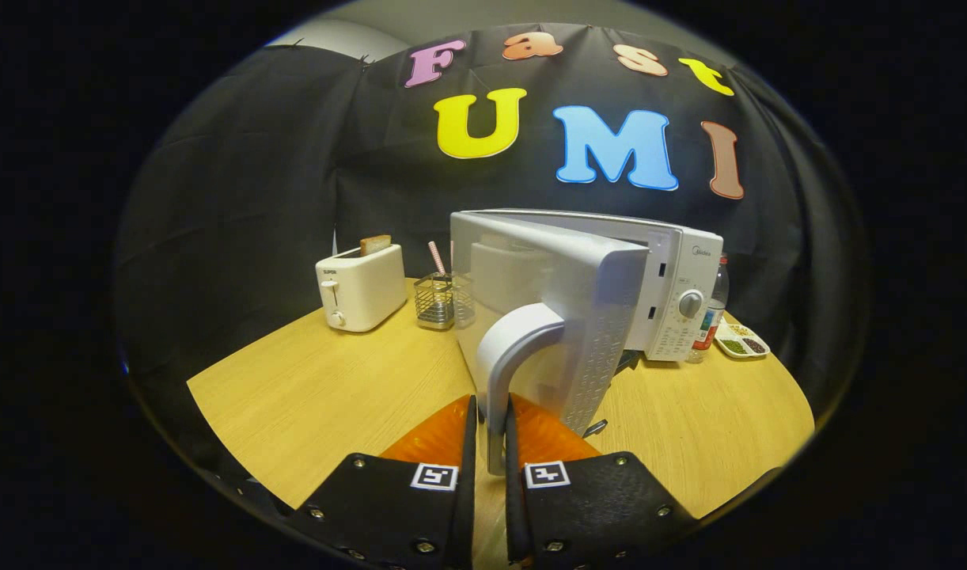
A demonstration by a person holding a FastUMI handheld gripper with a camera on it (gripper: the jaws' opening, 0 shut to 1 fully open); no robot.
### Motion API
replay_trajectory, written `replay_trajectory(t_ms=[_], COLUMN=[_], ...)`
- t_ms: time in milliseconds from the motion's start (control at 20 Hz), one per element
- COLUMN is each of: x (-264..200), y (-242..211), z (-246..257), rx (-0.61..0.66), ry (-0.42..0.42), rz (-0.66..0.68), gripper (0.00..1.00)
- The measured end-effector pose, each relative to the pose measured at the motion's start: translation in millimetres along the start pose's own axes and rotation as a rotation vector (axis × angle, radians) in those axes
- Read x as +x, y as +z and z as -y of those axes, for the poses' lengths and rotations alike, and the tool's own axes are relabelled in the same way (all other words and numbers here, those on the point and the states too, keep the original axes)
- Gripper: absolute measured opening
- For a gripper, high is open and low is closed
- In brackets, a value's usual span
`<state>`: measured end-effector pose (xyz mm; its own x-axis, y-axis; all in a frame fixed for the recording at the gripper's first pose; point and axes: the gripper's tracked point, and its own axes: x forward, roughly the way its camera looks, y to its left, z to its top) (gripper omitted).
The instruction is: Open the microwave, put the food inside, and close the microwave door.
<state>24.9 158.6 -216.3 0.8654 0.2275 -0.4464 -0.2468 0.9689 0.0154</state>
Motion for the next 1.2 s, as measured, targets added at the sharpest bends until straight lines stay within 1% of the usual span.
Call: replay_trajectory(t_ms=[200, 450, 650, 750, 800, 850, 900, 950, 1000, 1050, 1100, 1150, 1200], x=[-9.0, -22.7, -36.0, -45.3, -51.0, -59.0, -67.7, -76.8, -85.2, -94.7, -101.4, -108.4, -114.6], y=[-11.5, -20.3, -25.7, -24.8, -23.9, -19.2, -14.0, -8.0, -1.6, 6.8, 15.4, 25.0, 33.7], z=[-30.2, -68.3, -106.2, -126.5, -134.5, -141.4, -147.7, -153.2, -157.1, -156.9, -152.4, -146.8, -140.8], rx=[-0.029, -0.079, -0.109, -0.111, -0.107, -0.098, -0.086, -0.071, -0.056, -0.047, -0.045, -0.046, -0.047], ry=[0.025, 0.082, 0.18, 0.254, 0.295, 0.335, 0.371, 0.412, 0.445, 0.462, 0.466, 0.464, 0.459], rz=[-0.022, -0.03, -0.041, -0.042, -0.044, -0.037, -0.026, -0.02, -0.009, 0.006, 0.026, 0.051, 0.078], gripper=[0.17, 0.17, 0.18, 0.19, 0.25, 0.28, 0.4, 0.46, 0.64, 0.76, 0.92, 0.96, 0.96])
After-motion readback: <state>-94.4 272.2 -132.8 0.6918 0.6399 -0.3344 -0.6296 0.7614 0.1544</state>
